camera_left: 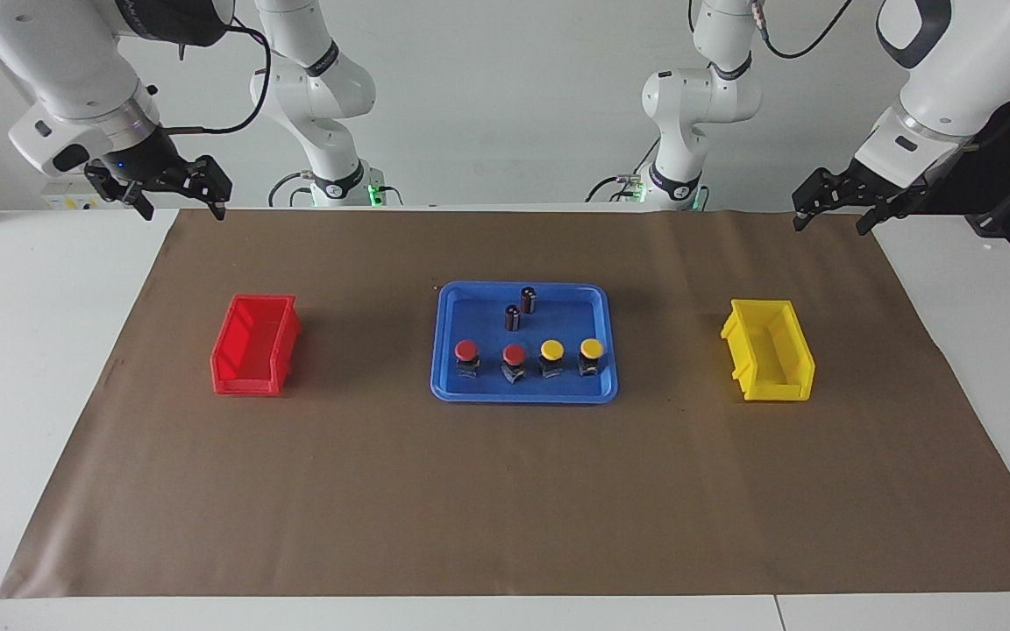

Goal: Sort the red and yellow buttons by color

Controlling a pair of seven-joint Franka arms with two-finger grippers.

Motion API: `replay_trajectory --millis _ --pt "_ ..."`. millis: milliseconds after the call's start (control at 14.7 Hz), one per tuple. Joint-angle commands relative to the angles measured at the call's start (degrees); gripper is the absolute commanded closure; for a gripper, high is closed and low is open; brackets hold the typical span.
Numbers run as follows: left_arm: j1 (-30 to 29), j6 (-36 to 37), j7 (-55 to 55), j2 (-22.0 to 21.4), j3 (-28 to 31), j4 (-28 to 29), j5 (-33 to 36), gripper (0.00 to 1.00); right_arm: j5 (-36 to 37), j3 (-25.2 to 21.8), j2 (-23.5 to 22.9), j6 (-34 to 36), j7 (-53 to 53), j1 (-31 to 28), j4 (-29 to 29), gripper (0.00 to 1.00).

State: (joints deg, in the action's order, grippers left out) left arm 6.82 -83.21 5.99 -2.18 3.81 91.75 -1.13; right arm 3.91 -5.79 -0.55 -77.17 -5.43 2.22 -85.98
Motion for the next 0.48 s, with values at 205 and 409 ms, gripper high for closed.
replay_trajectory --millis 205,409 --pt "-0.31 -0.37 -0.45 -0.28 -0.3 0.45 1.31 0.0 -0.75 -0.19 0.37 -0.88 -0.99 0.07 -0.77 0.0" --pt "-0.31 -0.46 -0.45 -0.2 -0.3 0.45 1.31 0.0 -0.75 -0.19 0.55 -0.97 -0.99 0.24 -1.21 0.0"
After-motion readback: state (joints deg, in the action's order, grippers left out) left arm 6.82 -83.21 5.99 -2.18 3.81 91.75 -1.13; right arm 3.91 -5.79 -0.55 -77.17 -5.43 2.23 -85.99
